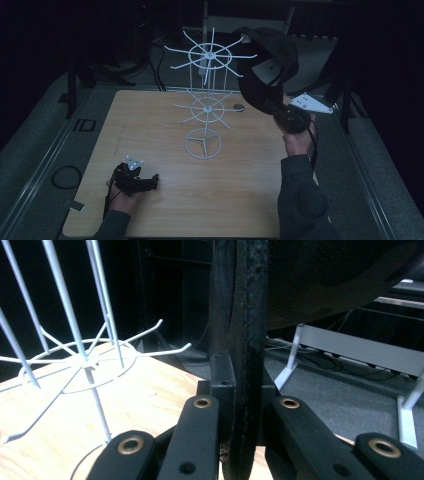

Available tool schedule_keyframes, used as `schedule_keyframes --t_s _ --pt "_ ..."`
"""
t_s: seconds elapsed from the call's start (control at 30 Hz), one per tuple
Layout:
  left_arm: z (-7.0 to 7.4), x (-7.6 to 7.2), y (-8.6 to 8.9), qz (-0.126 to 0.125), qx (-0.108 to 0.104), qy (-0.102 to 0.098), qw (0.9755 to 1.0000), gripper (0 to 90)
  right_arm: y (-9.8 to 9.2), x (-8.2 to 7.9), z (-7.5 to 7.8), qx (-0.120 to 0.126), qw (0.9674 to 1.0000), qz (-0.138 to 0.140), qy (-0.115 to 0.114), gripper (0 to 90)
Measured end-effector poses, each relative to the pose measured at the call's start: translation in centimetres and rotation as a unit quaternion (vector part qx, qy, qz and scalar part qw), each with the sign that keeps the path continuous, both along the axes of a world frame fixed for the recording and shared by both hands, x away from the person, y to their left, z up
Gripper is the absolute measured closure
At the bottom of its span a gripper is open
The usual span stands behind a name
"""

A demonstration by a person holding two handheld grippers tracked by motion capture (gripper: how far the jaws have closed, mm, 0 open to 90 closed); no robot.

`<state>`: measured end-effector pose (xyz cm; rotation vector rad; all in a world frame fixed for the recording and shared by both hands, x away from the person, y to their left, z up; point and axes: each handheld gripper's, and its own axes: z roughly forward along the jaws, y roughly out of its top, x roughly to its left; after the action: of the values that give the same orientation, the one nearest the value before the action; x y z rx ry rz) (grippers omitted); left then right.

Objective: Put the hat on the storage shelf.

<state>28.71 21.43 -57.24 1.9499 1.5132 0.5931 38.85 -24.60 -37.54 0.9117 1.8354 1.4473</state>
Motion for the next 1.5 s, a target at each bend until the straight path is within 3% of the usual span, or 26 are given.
schedule_keyframes --t_s 0.43,0.9,1.1,1.23,1.5 --pt "0.0 0.0 0.0 0.000 0.000 0.000 1.0000 1.5 0.6 -0.1 -0.3 -0.021 0.9997 0.005 -0.013 86.5" --pt "0.0 0.0 0.0 0.000 0.000 0.000 1.0000 1.5 0.9 0.3 -1.8 -0.038 0.9992 0.014 -0.002 86.5" --pt "0.0 0.0 0.0 0.000 0.001 -0.001 1.0000 1.5 1.4 0.1 -2.0 -0.062 0.9979 0.018 -0.008 86.4" --pt "0.0 0.0 0.0 0.000 0.002 -0.001 1.0000 1.5 2.4 0.1 -2.5 -0.098 0.9950 0.018 -0.010 86.3" --pt "0.0 0.0 0.0 0.000 0.001 -0.001 1.0000 1.5 2.6 0.4 -3.4 -0.117 0.9929 0.022 0.007 85.5"
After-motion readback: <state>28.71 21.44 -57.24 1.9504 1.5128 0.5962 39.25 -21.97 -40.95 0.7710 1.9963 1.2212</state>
